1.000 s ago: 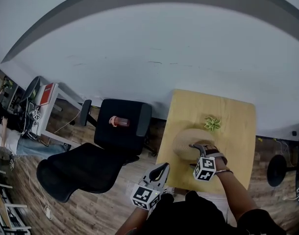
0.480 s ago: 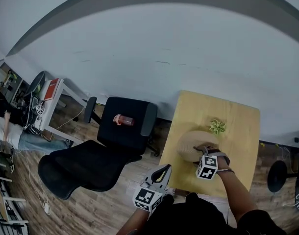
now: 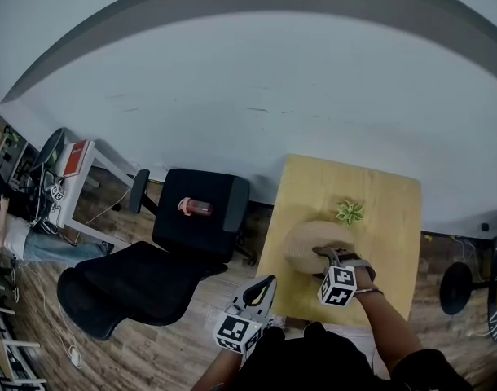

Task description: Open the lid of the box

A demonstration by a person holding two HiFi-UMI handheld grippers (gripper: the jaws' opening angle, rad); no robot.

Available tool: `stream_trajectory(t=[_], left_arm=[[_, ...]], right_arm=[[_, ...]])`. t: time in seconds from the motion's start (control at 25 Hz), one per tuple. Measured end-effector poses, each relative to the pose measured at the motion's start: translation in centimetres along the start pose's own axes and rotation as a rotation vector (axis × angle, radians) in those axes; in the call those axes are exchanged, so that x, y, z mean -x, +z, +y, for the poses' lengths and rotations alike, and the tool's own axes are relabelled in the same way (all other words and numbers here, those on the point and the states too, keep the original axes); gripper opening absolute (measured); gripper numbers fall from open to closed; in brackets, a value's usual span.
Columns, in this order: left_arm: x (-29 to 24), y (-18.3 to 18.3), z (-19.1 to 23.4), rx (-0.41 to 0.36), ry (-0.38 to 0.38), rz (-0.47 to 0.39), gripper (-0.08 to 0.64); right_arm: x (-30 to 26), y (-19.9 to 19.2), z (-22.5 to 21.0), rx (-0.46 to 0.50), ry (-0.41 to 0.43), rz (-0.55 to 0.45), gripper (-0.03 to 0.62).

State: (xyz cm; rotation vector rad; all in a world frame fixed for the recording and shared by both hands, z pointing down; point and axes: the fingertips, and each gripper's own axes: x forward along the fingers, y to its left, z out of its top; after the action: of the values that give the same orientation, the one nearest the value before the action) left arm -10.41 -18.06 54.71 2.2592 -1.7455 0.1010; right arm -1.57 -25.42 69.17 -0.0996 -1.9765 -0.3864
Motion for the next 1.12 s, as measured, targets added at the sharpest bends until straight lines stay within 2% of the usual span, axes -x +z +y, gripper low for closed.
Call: stream_trajectory(t=[0.4,0.76,1.12], left_arm=[[-2.0,0.4,-2.5,-0.042,-0.116,-0.005,0.02],[-4.5,0.6,-5.7,-0.06,-0.231,0.007,0.02],[-6.5,0.6,-8.5,-0.077,-0.32,0.023,0.02]], right_arm=[[4.1,-1.7,-0.2,-0.057,-0.109,0.01,0.301],[7.4,-7.1,0.0,-0.241,-0.222,0.032,0.301],[9.3,-12.8,0.8,-0.447,-0.279,0.064,0.301]])
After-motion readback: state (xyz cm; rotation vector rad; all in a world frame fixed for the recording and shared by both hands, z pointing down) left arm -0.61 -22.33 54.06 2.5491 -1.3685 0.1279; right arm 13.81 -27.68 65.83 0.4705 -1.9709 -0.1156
